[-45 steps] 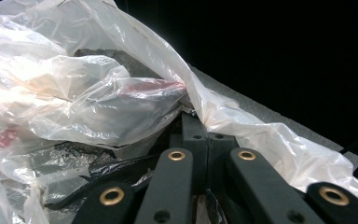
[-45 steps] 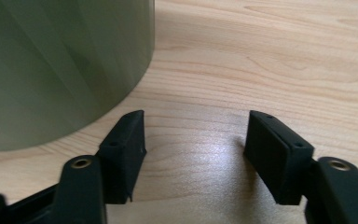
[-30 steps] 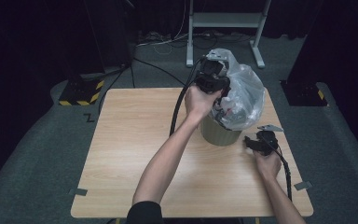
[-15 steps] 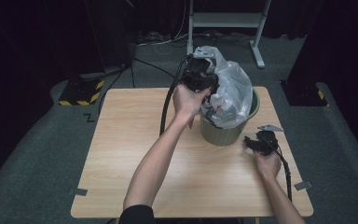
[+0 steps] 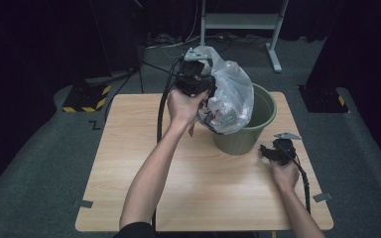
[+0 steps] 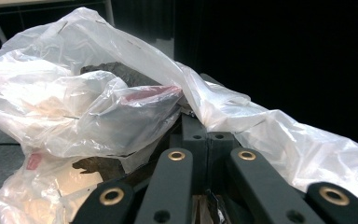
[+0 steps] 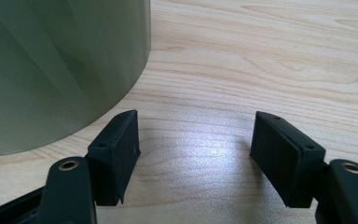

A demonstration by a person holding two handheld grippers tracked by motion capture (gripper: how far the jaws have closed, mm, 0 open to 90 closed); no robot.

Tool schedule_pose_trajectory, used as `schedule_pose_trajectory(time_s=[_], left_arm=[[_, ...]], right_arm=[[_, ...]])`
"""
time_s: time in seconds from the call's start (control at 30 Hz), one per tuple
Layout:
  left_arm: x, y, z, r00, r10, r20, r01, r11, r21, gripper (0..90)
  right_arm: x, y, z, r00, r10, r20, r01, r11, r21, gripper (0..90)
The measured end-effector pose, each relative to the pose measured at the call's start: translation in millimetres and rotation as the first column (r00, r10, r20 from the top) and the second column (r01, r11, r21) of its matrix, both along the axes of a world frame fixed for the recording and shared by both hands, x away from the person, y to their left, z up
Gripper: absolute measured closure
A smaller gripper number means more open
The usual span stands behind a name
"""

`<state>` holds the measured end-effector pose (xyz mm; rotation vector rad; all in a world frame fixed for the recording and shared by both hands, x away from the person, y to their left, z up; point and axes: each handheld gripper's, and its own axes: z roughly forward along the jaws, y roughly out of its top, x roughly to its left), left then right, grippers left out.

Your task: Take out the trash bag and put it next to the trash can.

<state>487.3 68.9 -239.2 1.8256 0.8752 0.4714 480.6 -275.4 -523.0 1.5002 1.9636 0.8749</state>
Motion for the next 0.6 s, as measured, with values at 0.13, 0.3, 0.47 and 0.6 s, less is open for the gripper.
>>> schedule_pose_trajectory(time_s=[0.13,0.3,0.47,0.6], left_arm=[[-3.2,11.2,0.4,0.9999,0.013,0.001,-0.013,0.9999,-0.003,89.4],[-8.1,25.8,1.3,0.9995,0.032,0.007,-0.032,0.9995,-0.009,89.4],[-10.3,39.4,-1.5,0.9988,0.049,0.003,-0.049,0.9987,-0.016,89.4],[-12.2,47.4,-3.7,0.9982,0.06,0.003,-0.06,0.9981,-0.013,89.4]], right_arm=[[0.1,0.2,0.0,1.0,0.0,-0.001,0.0,1.0,0.001,32.3],[0.1,0.1,0.0,1.0,0.002,-0.001,-0.002,1.0,0.001,32.3],[0.1,0.1,0.0,1.0,0.002,-0.001,-0.002,1.0,0.001,32.4],[0.1,0.1,0.0,1.0,0.002,0.0,-0.002,1.0,0.001,32.3]])
